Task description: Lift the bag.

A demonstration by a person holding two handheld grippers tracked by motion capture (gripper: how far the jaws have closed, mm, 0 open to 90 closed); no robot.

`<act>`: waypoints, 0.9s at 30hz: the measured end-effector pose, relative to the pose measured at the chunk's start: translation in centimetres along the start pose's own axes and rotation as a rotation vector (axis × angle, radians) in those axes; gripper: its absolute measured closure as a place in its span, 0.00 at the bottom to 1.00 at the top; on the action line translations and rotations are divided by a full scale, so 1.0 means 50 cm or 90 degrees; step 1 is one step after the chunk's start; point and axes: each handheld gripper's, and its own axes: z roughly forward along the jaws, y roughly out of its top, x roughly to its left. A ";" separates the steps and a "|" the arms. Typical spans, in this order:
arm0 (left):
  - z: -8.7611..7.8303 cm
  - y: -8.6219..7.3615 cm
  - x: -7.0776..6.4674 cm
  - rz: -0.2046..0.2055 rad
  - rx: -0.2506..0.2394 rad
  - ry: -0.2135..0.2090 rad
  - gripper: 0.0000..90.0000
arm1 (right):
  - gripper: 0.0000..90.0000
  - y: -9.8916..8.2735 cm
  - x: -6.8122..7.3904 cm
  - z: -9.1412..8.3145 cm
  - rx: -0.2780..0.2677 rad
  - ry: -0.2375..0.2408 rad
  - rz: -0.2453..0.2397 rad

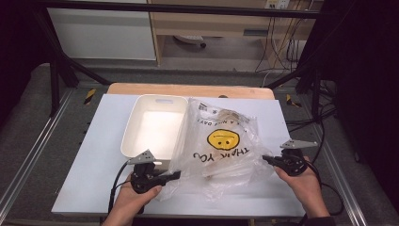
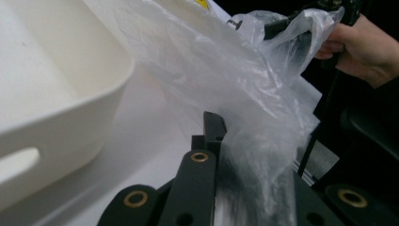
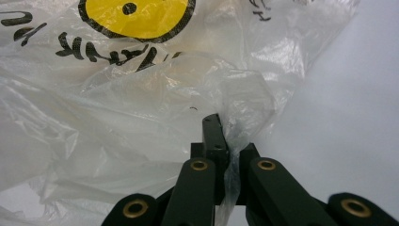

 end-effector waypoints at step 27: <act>0.043 -0.098 0.016 0.041 0.104 0.083 0.99 | 1.00 -0.087 0.024 0.028 0.103 -0.031 -0.008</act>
